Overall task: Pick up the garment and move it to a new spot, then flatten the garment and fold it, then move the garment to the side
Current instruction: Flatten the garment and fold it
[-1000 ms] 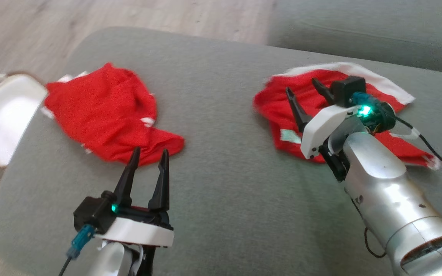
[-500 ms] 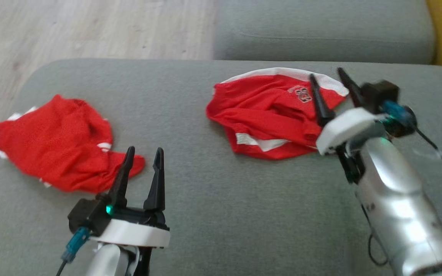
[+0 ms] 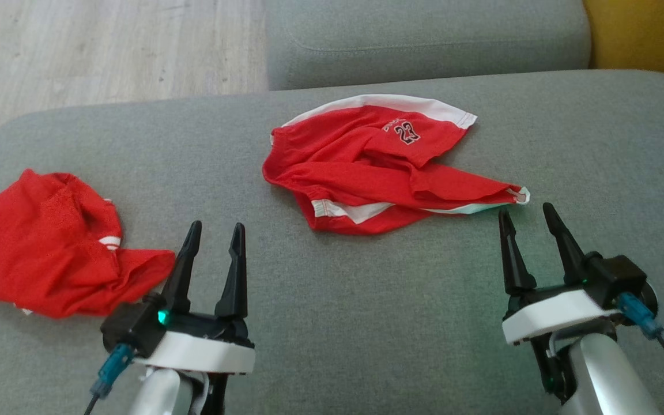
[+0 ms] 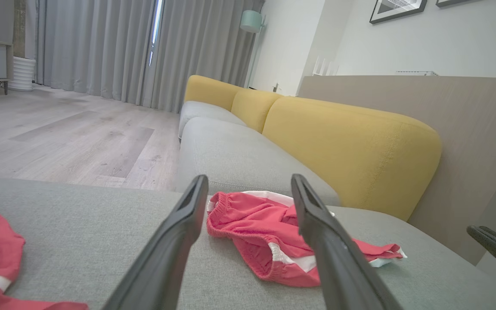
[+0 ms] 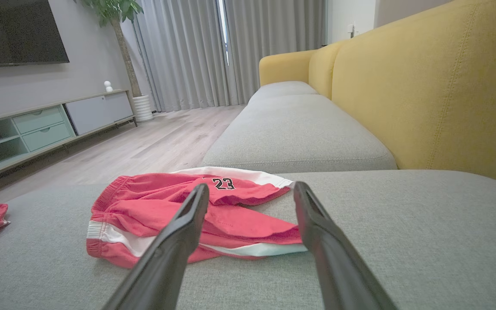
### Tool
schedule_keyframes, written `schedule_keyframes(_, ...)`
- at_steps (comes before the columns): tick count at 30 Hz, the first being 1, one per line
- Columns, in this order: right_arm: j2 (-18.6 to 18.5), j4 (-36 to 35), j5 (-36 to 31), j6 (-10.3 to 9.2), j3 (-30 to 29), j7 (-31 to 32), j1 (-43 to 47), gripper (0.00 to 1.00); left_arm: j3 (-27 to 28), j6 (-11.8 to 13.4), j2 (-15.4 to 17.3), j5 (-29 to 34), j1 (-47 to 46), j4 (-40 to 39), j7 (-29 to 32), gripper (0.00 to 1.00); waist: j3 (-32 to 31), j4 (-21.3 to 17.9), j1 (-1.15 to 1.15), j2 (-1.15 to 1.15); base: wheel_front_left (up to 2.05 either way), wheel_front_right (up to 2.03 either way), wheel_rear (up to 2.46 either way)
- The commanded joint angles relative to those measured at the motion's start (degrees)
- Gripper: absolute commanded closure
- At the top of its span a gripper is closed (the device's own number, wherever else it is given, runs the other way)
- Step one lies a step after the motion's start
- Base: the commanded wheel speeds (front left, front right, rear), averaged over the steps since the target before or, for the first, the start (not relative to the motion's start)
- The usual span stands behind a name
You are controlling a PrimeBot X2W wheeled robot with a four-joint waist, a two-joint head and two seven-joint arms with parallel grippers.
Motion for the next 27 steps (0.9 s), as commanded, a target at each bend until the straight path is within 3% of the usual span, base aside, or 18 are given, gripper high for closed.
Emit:
schedule_keyframes(1, 0.34, -2.60, 0.06, 0.42, 1.55, -0.61, -1.70, 0.00, 2.05, 0.10, 0.02, 0.64, -0.83, -2.08, -0.54, 0.00, 0.27, -0.24, 0.00, 0.00, 0.00, 0.00, 0.00)
schedule_keyframes(12, 0.35, -2.19, -2.83, 0.42, -0.27, -0.62, -4.40, 0.00, 0.36, 0.10, 0.05, 0.46, -2.62, -2.16, -0.54, 0.00, 3.53, 2.13, 0.00, 0.00, 0.00, 0.00, 0.00)
schedule_keyframes(27, 0.35, 14.29, -10.90, 0.42, -1.99, 2.71, -15.80, 0.00, -1.73, 0.10, 0.08, -0.65, -5.01, -1.17, -0.54, 0.00, 7.72, 9.18, 0.00, 0.00, 0.00, 0.00, 0.00)
